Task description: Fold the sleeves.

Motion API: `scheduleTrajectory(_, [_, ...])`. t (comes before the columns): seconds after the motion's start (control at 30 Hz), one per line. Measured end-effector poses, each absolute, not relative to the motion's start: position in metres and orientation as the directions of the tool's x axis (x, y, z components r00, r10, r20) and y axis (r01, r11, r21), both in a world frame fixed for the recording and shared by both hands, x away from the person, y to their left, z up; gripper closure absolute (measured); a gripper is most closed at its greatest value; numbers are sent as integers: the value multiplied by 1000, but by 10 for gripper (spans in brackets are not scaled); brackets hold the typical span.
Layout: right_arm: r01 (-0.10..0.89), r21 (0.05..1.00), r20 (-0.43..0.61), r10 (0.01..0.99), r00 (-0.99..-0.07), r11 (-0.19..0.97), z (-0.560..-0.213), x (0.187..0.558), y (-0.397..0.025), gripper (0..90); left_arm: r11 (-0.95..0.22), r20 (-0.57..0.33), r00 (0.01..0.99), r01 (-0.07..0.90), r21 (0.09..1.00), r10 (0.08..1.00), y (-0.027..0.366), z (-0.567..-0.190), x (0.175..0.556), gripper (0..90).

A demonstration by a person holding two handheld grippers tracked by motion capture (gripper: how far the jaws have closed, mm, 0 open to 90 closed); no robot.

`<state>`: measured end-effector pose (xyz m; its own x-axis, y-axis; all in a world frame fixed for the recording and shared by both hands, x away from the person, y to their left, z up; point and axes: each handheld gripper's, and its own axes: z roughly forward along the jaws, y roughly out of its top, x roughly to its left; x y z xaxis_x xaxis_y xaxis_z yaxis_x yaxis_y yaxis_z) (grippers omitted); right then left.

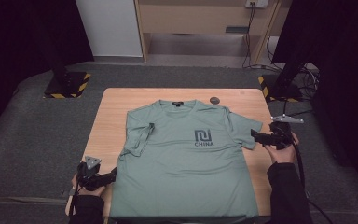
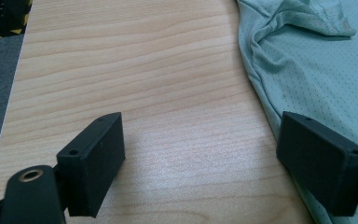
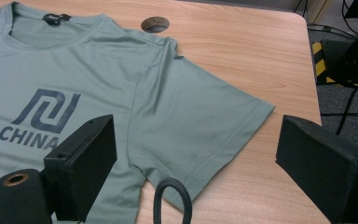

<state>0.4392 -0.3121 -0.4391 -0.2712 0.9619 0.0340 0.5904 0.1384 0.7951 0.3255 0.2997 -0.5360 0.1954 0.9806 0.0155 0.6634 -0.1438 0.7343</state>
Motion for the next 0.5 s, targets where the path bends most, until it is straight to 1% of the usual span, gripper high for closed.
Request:
scheduleTrajectory(0.33, [599, 785, 23, 959, -281, 157, -435, 461, -306, 128, -148, 15, 200, 666, 731, 980, 299, -536, 326, 118])
scheduleTrajectory(0.5, [619, 775, 63, 960, -274, 126, -443, 473, -309, 125, -149, 15, 202, 667, 730, 979, 298, -536, 327, 107])
